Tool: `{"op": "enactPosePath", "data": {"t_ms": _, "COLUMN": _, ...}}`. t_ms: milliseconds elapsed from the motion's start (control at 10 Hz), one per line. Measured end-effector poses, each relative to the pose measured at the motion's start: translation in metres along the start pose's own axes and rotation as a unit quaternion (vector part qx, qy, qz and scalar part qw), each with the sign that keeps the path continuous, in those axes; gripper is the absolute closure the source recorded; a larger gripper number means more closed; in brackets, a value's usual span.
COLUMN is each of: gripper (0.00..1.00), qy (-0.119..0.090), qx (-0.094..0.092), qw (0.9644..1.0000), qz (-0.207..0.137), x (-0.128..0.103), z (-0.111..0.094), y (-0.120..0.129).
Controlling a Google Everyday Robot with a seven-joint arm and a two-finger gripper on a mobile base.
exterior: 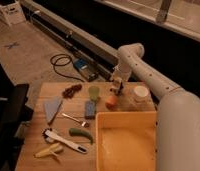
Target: Place eraser in metal cup
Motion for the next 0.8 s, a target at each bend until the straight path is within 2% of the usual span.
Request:
{"op": "enactPosePath", "data": {"t_ms": 100, "gripper": 0.2, "qy": 0.004, "qx": -0.002, "qw": 1.0, "qz": 0.002, "x": 0.001, "z": -0.002, "y": 0.003}}
{"op": "enactPosePath", "data": {"t_ms": 400, "gripper": 0.2, "qy": 0.033, "qx": -0.006, "qw": 0.9993, "qz": 0.016, "x": 0.01, "z": -0.026, "y": 0.019}}
{"op": "enactPosePath", "data": {"t_ms": 600, "gripper": 0.2, "qy": 0.057, "qx": -0.006, "qw": 0.9975, "qz": 0.043, "x": 0.023, "z": -0.049, "y": 0.044}}
{"op": "enactPosePath", "data": {"t_ms": 800, "gripper": 0.2, "qy": 0.058, "qx": -0.006, "qw": 0.9972, "qz": 0.046, "x": 0.024, "z": -0.051, "y": 0.046}}
